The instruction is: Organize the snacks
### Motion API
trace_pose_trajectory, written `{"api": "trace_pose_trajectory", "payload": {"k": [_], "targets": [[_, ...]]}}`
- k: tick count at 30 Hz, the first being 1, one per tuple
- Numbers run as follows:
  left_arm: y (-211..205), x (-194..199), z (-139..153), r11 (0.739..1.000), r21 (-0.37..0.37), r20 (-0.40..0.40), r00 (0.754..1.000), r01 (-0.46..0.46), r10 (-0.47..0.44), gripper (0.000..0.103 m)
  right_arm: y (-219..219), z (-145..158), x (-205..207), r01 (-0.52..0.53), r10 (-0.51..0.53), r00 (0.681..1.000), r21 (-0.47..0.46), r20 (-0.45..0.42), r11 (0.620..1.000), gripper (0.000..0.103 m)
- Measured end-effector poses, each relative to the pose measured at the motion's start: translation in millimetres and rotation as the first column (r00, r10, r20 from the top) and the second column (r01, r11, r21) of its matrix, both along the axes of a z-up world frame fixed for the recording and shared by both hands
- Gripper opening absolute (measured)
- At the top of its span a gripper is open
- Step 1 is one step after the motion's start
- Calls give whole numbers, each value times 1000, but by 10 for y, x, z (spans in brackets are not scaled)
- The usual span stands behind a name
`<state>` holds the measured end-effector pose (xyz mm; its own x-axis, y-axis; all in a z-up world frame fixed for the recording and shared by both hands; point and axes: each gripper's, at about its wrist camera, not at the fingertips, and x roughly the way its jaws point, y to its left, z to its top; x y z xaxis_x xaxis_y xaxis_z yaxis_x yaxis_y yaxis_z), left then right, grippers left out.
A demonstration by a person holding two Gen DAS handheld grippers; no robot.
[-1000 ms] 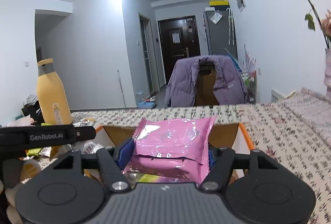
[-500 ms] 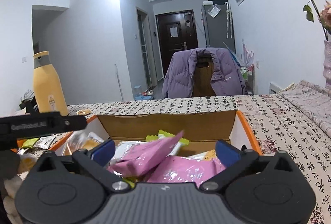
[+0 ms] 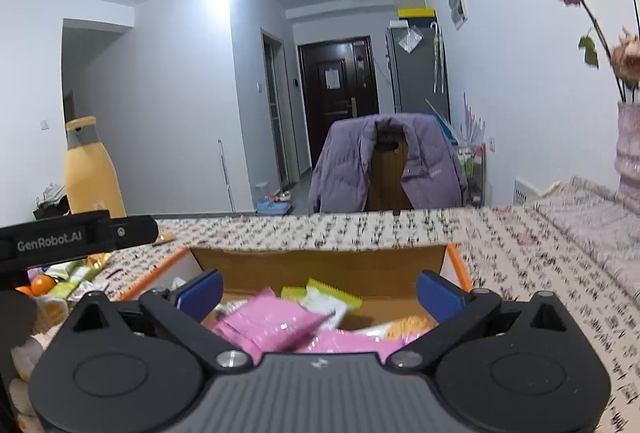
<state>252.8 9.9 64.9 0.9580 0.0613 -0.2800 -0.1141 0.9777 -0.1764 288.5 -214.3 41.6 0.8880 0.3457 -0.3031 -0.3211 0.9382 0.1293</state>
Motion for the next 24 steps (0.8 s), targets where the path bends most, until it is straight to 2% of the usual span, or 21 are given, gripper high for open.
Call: {"api": "trace_pose_trajectory", "payload": {"k": [6, 11, 16, 21, 24], "targets": [[-2, -270, 161, 1000, -10, 26, 1000, 4, -4, 103, -36, 191, -272, -5, 5, 999, -9, 35, 1000, 103], [-50, -608, 203, 1000, 15, 33, 999, 26, -27, 103, -117, 268, -572, -1, 1, 999, -1, 47, 1000, 103], [-95, -1027, 182, 998, 41, 32, 999, 36, -38, 103, -206, 252, -917, 1, -1, 999, -8, 50, 1000, 103], [-135, -1454, 63, 994, 36, 5, 995, 99, -99, 103, -334, 142, -1328, 0, 0, 999, -7, 40, 1000, 103], [-175, -1661, -41, 992, 68, -20, 994, 110, -109, 103, -411, 61, -1556, 0, 0, 1000, -7, 27, 1000, 103]]}}
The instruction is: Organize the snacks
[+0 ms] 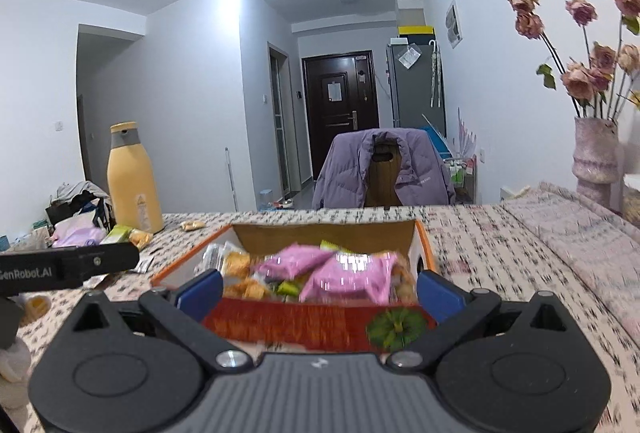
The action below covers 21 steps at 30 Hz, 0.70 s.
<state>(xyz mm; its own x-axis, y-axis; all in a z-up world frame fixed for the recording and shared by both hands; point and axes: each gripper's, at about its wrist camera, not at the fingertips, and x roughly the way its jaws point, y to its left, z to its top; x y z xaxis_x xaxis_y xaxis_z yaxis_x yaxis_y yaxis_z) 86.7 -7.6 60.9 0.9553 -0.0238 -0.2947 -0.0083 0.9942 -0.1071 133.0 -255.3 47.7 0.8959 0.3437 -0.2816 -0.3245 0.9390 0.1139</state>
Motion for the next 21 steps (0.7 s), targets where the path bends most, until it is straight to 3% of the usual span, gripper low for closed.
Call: {"api": "trace_pose_trajectory", "payload": {"k": [10, 21], "targets": [[42, -456, -402, 1000, 30, -60, 998, -2, 4, 103, -149, -328, -514, -6, 4, 998, -30, -70, 1000, 103], [5, -557, -611, 999, 50, -116, 993, 14, -8, 103, -184, -492, -683, 7, -12, 992, -38, -127, 999, 103]]}}
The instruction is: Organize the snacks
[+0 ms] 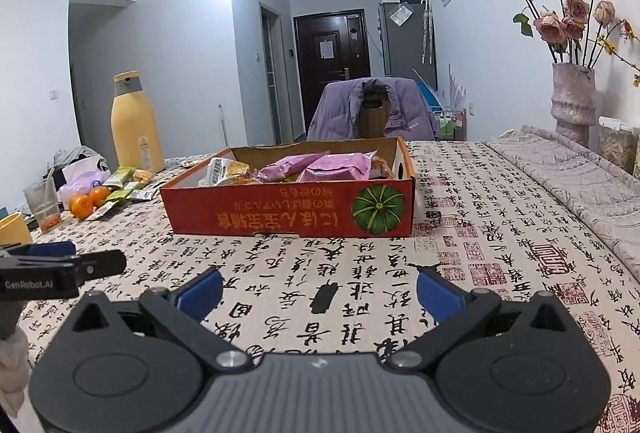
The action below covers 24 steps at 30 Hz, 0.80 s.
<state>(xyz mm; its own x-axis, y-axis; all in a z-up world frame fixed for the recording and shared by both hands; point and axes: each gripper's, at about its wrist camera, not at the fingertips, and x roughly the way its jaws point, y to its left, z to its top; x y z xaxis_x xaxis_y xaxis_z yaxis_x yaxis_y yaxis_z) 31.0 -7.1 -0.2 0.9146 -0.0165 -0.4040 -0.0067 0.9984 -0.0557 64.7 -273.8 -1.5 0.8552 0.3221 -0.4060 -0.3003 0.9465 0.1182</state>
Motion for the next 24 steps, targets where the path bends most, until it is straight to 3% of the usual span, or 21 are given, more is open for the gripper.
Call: {"api": "trace_pose_trajectory", "payload": {"k": [24], "targets": [[-43, -52, 4, 1000, -3, 6, 1000, 19, -19, 103, -19, -19, -32, 3, -3, 1000, 12, -16, 1000, 103]]}}
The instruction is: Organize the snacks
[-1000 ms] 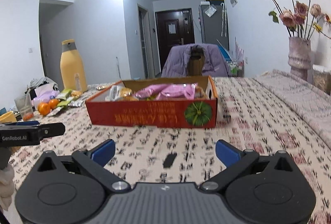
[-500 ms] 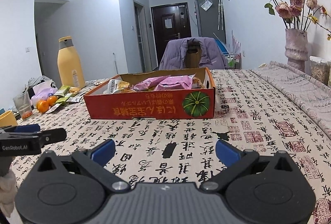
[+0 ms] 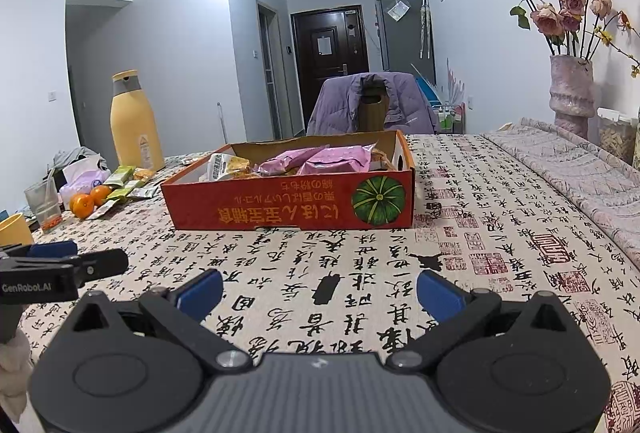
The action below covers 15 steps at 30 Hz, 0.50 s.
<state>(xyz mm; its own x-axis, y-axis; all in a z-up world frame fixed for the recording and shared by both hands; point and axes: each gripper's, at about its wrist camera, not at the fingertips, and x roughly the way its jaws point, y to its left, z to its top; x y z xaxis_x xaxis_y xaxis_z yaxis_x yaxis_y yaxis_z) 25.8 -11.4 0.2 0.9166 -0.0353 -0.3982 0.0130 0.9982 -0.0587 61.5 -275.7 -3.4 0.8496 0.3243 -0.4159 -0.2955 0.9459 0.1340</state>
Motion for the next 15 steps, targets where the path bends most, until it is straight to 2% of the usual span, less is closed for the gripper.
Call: {"api": "trace_pose_trajectory", "payload": {"k": [15], "targets": [[12, -1, -9, 1000, -5, -2, 1000, 1, -1, 103, 0, 1, -1, -1, 1, 1000, -1, 0, 1000, 103]]}}
